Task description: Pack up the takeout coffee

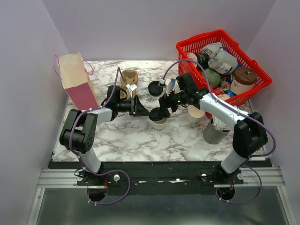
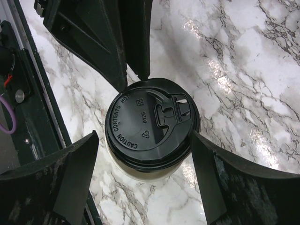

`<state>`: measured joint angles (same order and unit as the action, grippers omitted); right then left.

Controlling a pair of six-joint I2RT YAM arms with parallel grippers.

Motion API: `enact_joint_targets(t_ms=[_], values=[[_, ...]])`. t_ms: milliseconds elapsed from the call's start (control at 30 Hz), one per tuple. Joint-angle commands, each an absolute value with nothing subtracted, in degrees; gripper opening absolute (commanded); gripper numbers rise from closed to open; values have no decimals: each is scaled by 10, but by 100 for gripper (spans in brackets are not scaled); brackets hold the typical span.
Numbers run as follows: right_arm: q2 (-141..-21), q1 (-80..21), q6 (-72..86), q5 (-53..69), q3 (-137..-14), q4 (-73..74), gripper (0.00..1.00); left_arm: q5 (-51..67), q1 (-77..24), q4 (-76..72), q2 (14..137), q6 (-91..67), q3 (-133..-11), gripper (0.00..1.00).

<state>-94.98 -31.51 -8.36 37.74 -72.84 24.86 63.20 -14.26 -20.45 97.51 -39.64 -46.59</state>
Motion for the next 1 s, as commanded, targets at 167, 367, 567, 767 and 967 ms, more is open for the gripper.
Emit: enact_joint_targets(t_ms=[167, 367, 567, 767, 967], values=[[-949, -314, -82, 371, -725, 238, 88, 627, -154, -216, 979, -389, -483, 47], [-940, -316, -94, 365, -722, 245, 86, 634, -156, -230, 974, -395, -483, 46], [-925, -315, -96, 359, -712, 248, 86, 638, -171, -233, 968, -389, -487, 46], [-928, -315, -99, 348, -719, 248, 86, 640, -185, -224, 961, -376, -490, 45], [-919, -315, -101, 342, -717, 248, 86, 636, -187, -193, 949, -345, -497, 43]])
